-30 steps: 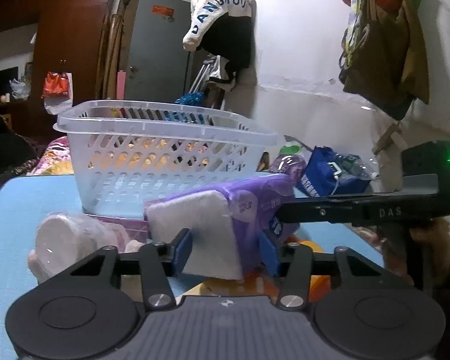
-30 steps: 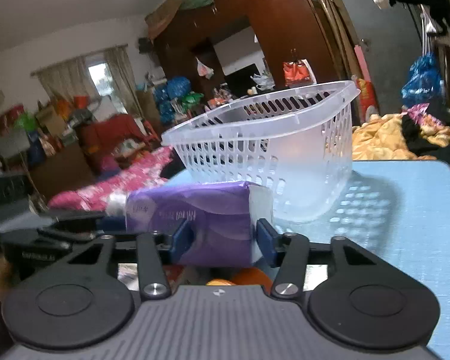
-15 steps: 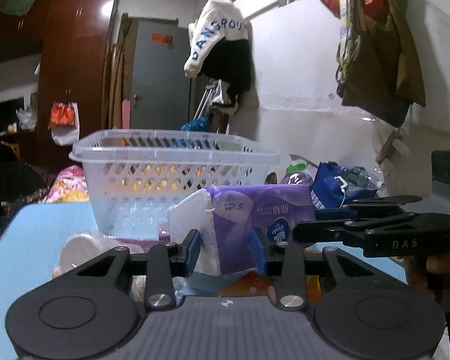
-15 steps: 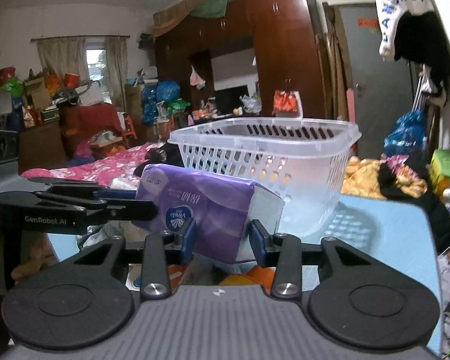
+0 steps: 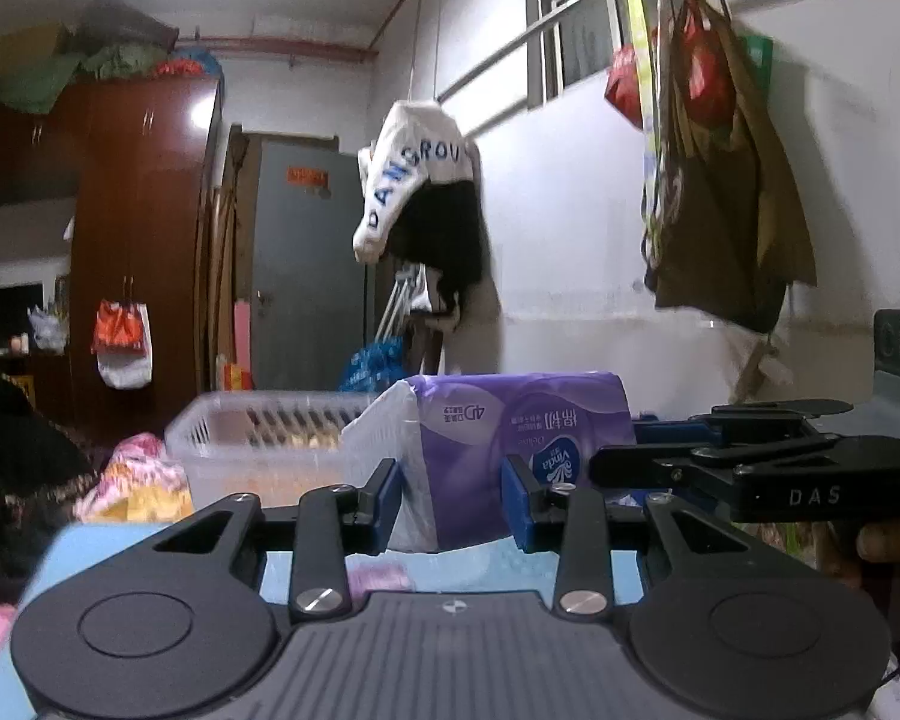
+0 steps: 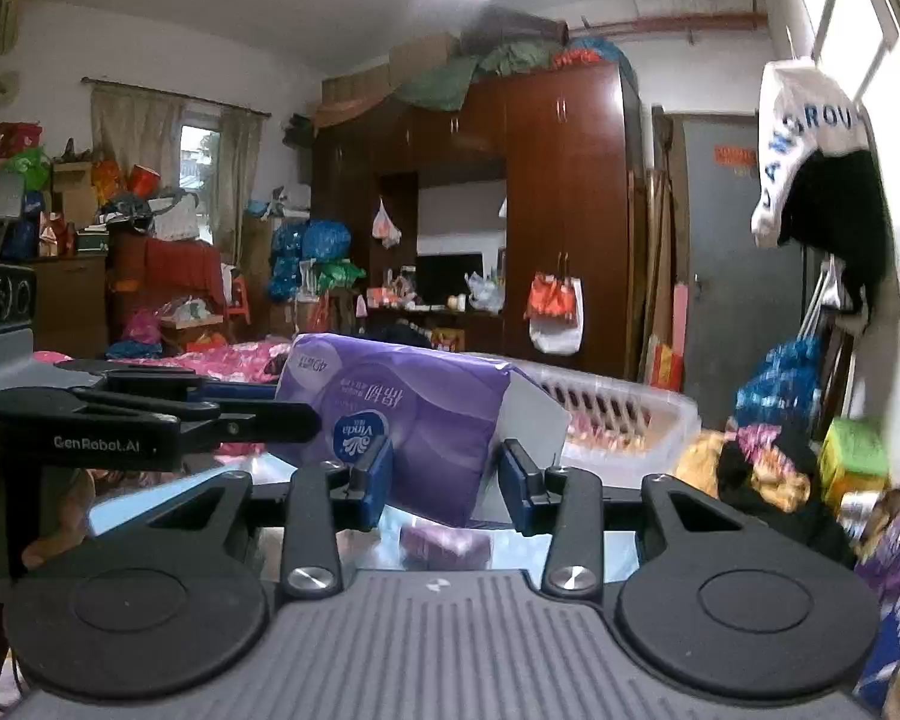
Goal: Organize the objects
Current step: 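Lift the tissue pack and lower it into the white basket, open both tools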
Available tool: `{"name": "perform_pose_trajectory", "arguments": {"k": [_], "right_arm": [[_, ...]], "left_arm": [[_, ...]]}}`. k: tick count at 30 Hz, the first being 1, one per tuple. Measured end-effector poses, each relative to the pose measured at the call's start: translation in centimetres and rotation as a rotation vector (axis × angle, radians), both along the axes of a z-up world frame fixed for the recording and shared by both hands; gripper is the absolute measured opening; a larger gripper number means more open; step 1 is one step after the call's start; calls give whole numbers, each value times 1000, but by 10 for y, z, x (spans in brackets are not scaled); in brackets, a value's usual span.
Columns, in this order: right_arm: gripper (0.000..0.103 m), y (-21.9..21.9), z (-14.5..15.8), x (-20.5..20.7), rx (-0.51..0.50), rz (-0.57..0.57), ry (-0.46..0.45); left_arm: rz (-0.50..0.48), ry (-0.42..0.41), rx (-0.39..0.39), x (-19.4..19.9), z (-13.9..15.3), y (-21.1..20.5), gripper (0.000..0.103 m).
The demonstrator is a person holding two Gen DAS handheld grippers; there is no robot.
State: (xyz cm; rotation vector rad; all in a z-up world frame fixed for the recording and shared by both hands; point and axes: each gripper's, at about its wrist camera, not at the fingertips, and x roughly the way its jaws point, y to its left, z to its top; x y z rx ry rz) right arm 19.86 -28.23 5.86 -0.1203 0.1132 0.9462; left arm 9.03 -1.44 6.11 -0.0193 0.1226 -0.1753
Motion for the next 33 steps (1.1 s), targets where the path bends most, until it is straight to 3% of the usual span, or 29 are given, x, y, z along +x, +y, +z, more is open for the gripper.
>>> {"name": "perform_pose_trajectory", "arguments": {"k": [9, 13, 16, 25, 33], "right_arm": [[43, 23, 45, 44, 6, -39, -20], [43, 35, 40, 73, -13, -68, 19], [43, 48, 28, 94, -51, -99, 57], [43, 77, -21, 140, -167, -156, 218], [44, 85, -20, 146, -233, -171, 263]], "left_arm": [[27, -50, 78, 43, 63, 1, 40], [28, -10, 92, 82, 76, 8, 41], [21, 53, 78, 115, 73, 19, 41], [40, 328, 40, 205, 29, 41, 41], [73, 403, 41, 220, 18, 52, 46]]}}
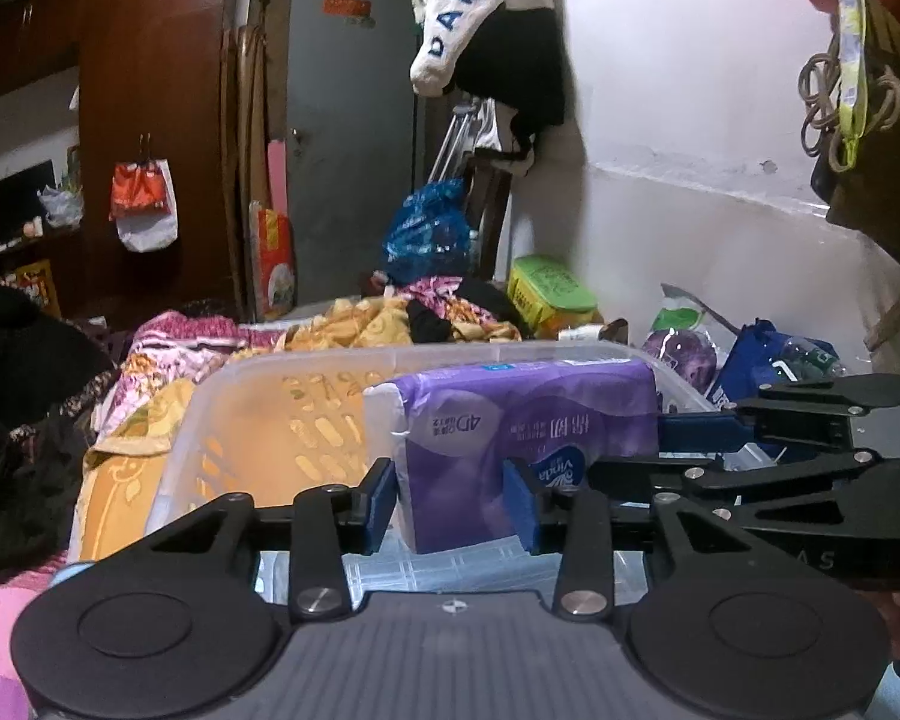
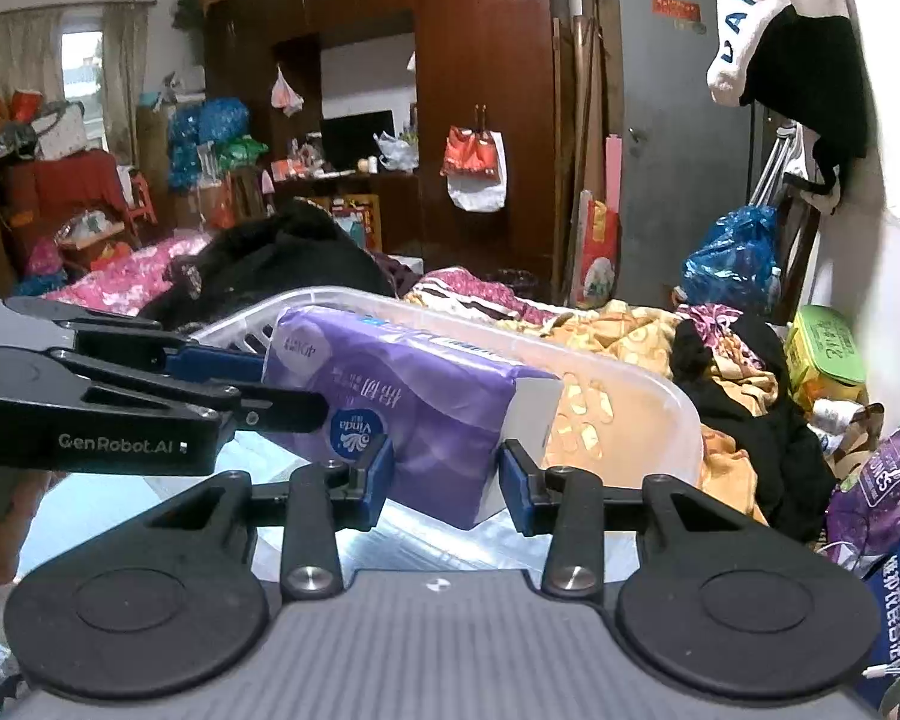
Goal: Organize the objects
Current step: 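Lift the tissue pack and lower it into the white basket, open both tools, then grasp the bagged plush toy with the left tool while the right tool grasps the orange bottle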
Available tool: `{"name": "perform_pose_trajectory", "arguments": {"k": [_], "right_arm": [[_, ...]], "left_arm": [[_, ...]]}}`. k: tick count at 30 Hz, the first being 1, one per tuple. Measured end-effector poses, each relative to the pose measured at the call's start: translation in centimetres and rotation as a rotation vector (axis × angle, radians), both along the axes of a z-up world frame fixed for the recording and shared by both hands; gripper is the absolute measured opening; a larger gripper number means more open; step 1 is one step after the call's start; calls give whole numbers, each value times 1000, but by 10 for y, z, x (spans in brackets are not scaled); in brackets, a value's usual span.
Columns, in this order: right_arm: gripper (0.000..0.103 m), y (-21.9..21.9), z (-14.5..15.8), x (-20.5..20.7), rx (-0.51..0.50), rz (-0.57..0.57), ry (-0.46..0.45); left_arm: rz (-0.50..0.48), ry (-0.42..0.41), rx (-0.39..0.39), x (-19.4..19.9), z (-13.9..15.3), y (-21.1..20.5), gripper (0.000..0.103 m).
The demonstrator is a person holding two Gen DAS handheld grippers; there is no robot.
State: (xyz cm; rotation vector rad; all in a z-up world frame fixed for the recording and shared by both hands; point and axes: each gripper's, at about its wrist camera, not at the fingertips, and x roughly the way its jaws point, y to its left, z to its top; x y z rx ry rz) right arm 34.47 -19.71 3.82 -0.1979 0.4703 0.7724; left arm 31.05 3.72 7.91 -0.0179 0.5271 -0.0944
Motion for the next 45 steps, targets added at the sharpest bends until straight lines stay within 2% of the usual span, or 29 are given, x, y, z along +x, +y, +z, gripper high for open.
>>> {"name": "perform_pose_trajectory", "arguments": {"k": [2, 4, 5, 6, 8, 9, 12, 15, 18, 22, 25, 27, 32, 37, 39, 40, 41, 42, 45], "right_arm": [[46, 0, 0, 2, -11, -2, 14], [58, -6, 4, -3, -8, -34, -24], [75, -13, 6, -9, 1, -55, -59], [92, -22, 8, -17, 21, -71, -79], [101, -45, 12, -33, 93, -70, -77], [103, -56, 12, -43, 126, -55, -70], [103, -97, 5, -81, 188, -54, -81], [103, -129, -10, -112, 223, -78, -88], [103, -155, -32, -142, 293, -97, -55], [103, -160, -59, -168, 348, -106, -40], [103, -148, -73, -177, 321, -101, -51], [103, -136, -73, -176, 281, -110, -68], [103, -132, -78, -173, 292, -71, -44], [86, -130, -88, -171, 272, -85, -31], [78, -130, -91, -173, 261, -81, -25], [75, -129, -91, -173, 255, -86, -26], [67, -127, -93, -172, 245, -91, -30], [60, -125, -93, -171, 230, -93, -29], [55, -124, -97, -170, 229, -72, -11]], "left_arm": [[-8, 20, 5, 3, -3, -1, 49], [4, -10, 0, 0, -1, 1, 55], [23, -37, -10, -6, 1, 4, 64], [38, -64, -18, -13, 5, 7, 68], [49, -127, -38, -37, 12, 12, 83], [38, -153, -47, -52, 15, 15, 86], [11, -191, -55, -102, 16, 17, 89], [25, -213, -45, -153, 6, 21, 89], [60, -238, -24, -198, -11, 25, 89], [83, -267, -87, -238, -40, 35, 89], [85, -262, -122, -241, -56, 38, 89], [81, -251, -105, -236, -63, 33, 89], [56, -223, -96, -219, -78, 26, 89], [62, -195, -99, -208, -88, 23, 87], [81, -200, -95, -207, -90, 21, 79], [91, -202, -93, -207, -90, 21, 68], [104, -204, -86, -206, -90, 21, 59], [111, -206, -82, -206, -90, 21, 58], [110, -206, -81, -204, -89, 21, 57]]}}
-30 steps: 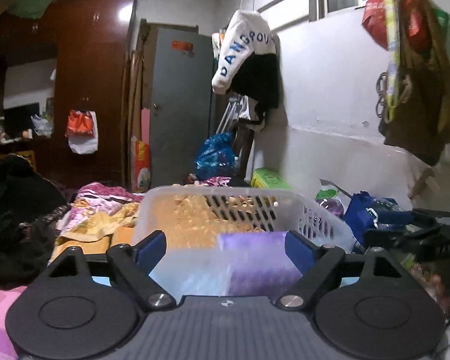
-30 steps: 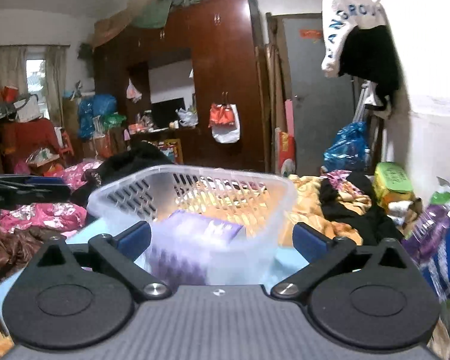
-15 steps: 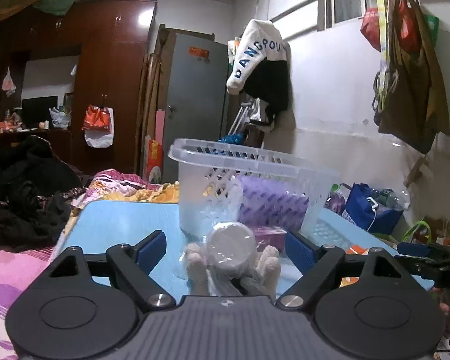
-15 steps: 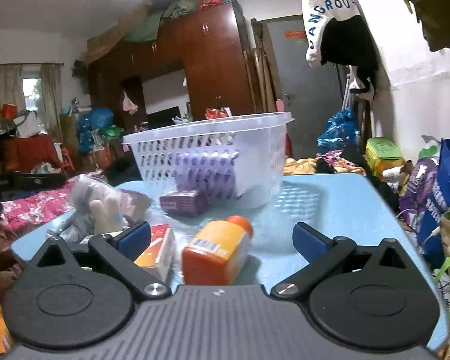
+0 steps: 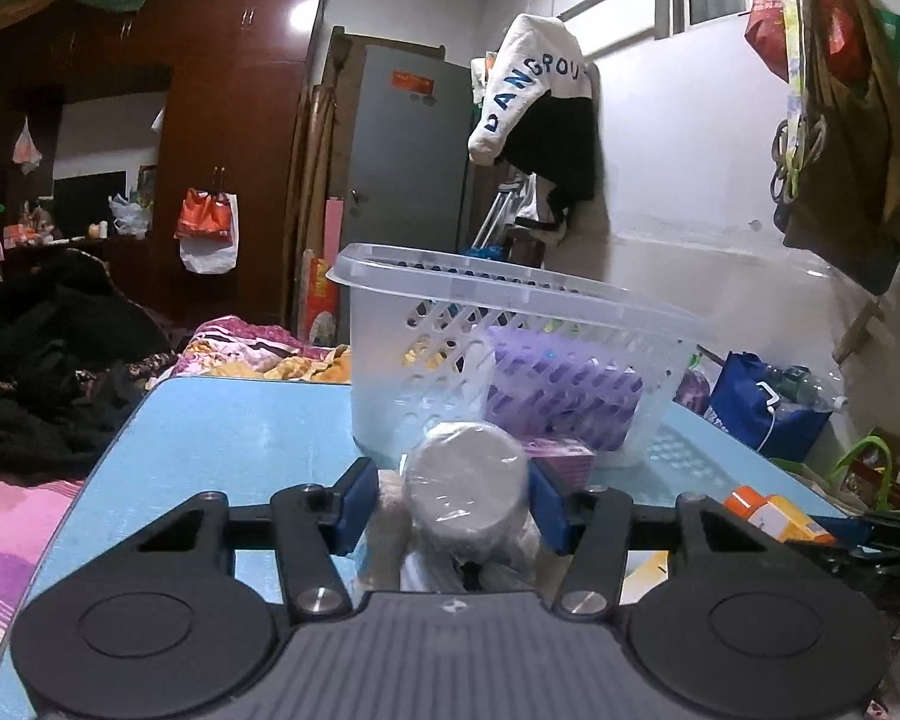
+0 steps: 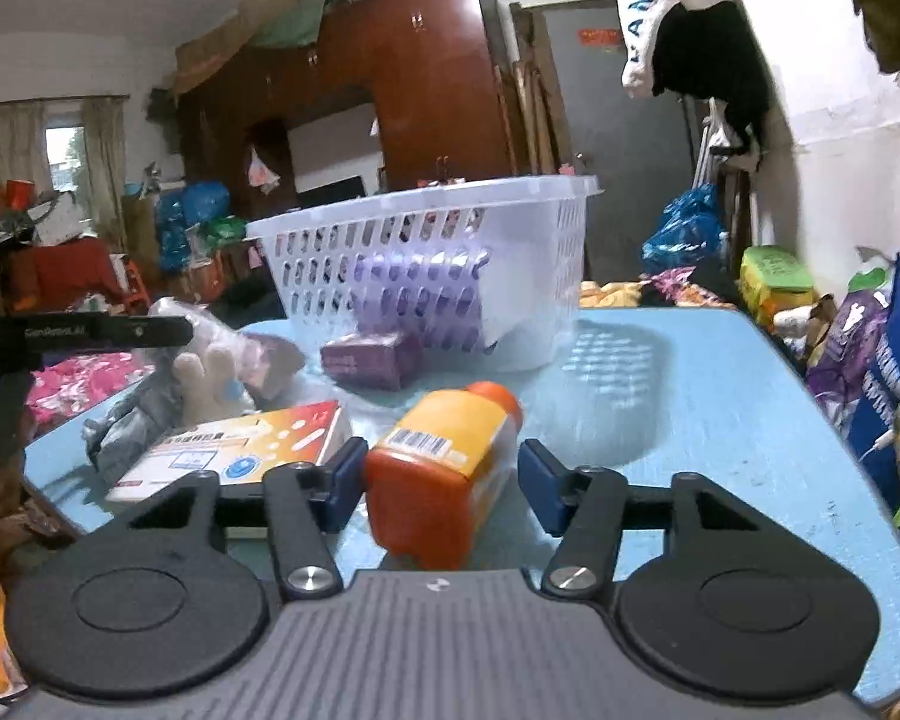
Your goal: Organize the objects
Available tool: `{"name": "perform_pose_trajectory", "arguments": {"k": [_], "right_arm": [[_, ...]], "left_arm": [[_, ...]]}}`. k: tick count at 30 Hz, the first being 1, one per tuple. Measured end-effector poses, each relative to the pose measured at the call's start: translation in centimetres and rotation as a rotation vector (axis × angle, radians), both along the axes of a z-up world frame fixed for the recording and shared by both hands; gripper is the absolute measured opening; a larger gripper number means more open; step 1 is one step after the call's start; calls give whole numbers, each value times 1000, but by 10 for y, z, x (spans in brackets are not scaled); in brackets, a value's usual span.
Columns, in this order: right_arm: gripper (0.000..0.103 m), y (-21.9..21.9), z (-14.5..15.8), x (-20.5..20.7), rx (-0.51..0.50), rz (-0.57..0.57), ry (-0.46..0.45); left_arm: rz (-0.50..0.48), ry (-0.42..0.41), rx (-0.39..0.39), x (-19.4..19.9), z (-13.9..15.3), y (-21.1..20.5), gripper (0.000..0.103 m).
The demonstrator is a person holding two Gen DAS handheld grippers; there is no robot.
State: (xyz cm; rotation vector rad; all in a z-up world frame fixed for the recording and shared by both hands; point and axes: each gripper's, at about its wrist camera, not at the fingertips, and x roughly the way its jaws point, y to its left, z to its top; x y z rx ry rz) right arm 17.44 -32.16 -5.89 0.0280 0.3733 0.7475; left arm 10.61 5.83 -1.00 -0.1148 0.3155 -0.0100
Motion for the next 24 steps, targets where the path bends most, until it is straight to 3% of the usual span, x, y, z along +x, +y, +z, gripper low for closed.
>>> {"name": "perform_pose_trajectory", "arguments": {"k": [6, 9, 24], "right_arm": [[53, -4, 2, -3, 2, -4, -20], [51, -8, 5, -4, 13, -5, -33], [46, -13, 15, 1, 41, -2, -79]], "left_arm": [[-12, -28, 37, -5, 2, -5, 54], [-24, -66, 33, -11, 6, -4, 47], [-32, -171, 5, -25, 18, 3, 47]]}}
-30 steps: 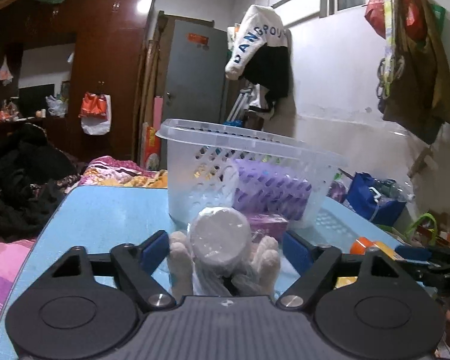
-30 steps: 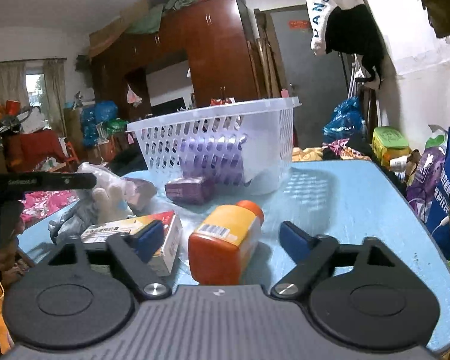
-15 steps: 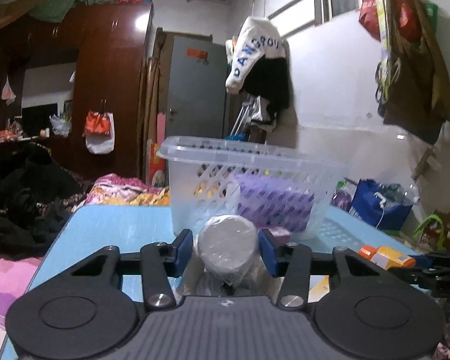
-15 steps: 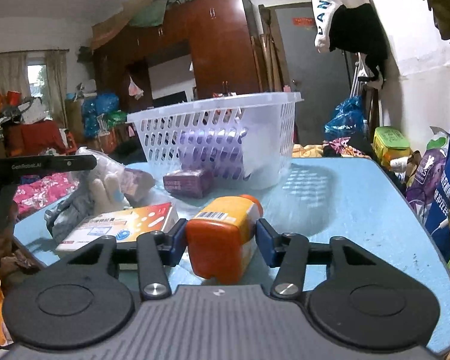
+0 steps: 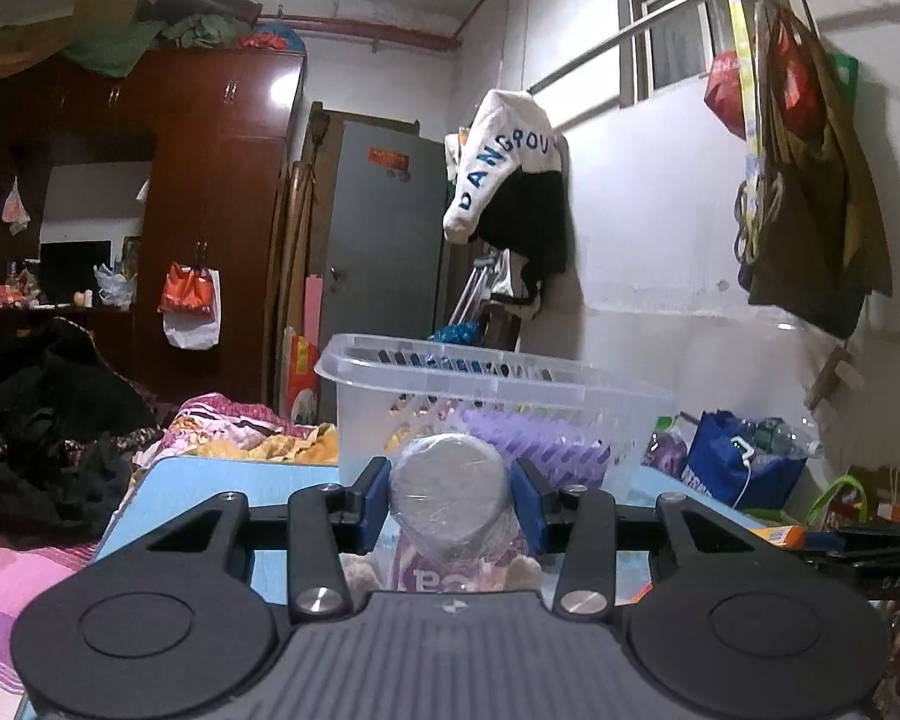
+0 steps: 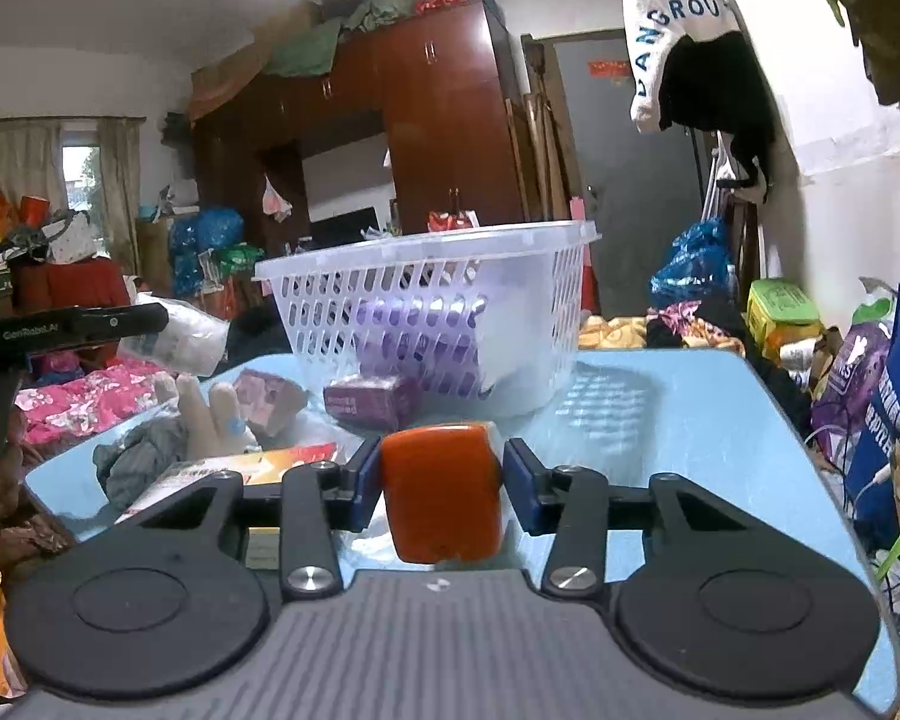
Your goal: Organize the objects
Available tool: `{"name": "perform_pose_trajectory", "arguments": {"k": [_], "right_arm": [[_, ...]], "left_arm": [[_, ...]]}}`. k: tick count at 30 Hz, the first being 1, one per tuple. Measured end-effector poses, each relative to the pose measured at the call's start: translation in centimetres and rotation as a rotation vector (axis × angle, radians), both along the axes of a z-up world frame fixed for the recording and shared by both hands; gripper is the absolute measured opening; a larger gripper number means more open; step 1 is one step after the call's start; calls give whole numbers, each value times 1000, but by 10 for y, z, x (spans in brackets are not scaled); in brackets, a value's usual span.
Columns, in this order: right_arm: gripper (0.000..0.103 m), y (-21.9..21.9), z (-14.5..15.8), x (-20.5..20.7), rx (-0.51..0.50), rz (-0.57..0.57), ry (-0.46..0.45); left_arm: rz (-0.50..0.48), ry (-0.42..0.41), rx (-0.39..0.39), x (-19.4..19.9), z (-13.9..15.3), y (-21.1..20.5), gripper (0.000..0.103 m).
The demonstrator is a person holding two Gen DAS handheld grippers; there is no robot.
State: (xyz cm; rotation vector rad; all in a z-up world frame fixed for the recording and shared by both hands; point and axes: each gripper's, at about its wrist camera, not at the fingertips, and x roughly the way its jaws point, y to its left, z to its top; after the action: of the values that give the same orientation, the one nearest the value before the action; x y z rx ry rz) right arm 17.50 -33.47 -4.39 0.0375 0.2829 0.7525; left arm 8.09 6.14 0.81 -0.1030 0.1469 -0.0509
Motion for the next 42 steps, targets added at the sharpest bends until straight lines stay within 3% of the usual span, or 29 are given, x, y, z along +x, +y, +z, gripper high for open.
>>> {"name": "perform_pose_trajectory", "arguments": {"k": [20, 25, 31, 35, 39, 42], "right_arm": [[44, 1, 42, 14, -1, 38, -58], [44, 12, 97, 30, 18, 44, -109], [44, 54, 152, 70, 3, -35, -163], [44, 93, 147, 115, -78, -80, -143], [44, 127, 121, 152, -224, -145, -142], [44, 138, 105, 166, -261, -158, -114]], "left_arm": [[-17, -38, -41, 1, 21, 3, 47], [-42, -35, -36, 23, 53, 2, 47], [18, -20, -27, 78, 101, -1, 47], [82, 62, 0, 130, 110, -1, 47], [140, 174, 27, 171, 93, 0, 47], [148, 220, 26, 183, 82, 5, 47]]}}
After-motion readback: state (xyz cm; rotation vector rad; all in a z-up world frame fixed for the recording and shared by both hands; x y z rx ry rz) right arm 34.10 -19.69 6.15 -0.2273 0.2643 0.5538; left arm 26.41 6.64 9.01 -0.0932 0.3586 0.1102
